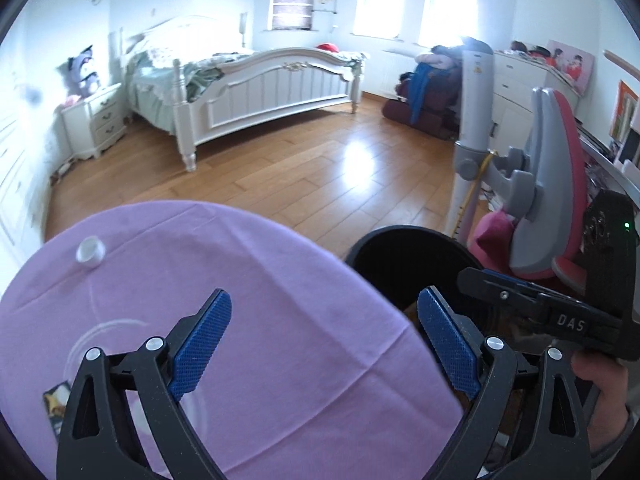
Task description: Collect trash
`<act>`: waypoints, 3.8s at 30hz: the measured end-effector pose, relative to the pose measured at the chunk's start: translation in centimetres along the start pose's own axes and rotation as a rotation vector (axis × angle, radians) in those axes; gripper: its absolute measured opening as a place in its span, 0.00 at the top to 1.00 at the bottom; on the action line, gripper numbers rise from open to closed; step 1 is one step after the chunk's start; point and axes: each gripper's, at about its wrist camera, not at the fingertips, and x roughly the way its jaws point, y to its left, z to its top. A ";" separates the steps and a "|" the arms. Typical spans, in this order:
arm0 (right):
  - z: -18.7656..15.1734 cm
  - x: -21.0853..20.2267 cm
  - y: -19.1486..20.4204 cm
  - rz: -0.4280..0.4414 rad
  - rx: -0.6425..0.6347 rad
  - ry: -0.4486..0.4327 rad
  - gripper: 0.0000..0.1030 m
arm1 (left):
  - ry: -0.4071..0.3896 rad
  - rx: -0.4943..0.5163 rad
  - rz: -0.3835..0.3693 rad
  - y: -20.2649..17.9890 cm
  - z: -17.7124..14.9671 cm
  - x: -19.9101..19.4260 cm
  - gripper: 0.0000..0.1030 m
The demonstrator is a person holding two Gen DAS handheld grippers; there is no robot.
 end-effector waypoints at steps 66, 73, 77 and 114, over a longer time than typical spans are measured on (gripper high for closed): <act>-3.0 9.8 19.6 0.245 -0.401 0.261 0.66 | 0.078 -0.266 0.271 21.8 -10.4 -7.5 0.93; -4.4 7.5 16.3 0.254 -0.302 0.257 0.64 | 0.107 -0.336 0.364 22.7 -10.8 -8.4 0.15; -4.8 7.4 16.2 0.260 -0.298 0.258 0.64 | 0.189 -0.274 0.418 22.3 -10.3 -6.2 0.15; -6.1 8.4 15.6 0.172 -0.404 0.327 0.65 | 0.169 -0.258 0.383 23.3 -9.6 -6.5 0.15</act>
